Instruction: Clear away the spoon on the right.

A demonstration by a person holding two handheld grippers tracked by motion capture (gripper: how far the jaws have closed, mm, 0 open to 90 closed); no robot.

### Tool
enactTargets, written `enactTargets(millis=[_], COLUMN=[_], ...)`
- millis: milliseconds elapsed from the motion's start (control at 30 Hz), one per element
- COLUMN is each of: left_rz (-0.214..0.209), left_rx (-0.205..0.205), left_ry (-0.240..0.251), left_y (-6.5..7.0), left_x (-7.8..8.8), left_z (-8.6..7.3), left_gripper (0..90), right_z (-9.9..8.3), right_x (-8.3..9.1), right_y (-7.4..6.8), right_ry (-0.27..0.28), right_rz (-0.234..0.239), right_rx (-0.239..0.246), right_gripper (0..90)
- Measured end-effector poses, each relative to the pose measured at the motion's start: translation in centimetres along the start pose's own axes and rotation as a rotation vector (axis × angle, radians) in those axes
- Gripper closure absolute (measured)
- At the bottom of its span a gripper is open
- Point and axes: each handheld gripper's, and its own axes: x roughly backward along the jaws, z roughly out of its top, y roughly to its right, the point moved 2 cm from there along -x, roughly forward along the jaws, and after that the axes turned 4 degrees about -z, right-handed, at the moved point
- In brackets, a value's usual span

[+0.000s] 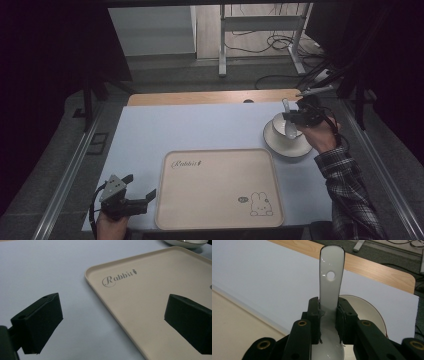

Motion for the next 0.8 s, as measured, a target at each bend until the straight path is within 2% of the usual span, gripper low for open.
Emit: enactTargets(millis=[200,467,800], left_rz=[-0.01,-0.009,-0.008], left_rx=[0.008,-0.001,-0.008], left_ry=[0.019,0.007,0.002], left_y=[0.0,0.1,0.1], left_x=[0.2,0.0,0.0], left_z=[0.1,0.0,0.0], left_gripper=[1.1,1.1,1.1], right_z=[-0.6,-1.2,-2.1], right_x=[1.0,1.9,2.8], right_y=[-1.0,-2.1,-4.2], right_ry=[-0.006,-0.011,-0.03], right_rz=[0.027,0.061,0.11], right_rx=[0.014,0.023,0.036], right_gripper=[75.2,75.3,75.3])
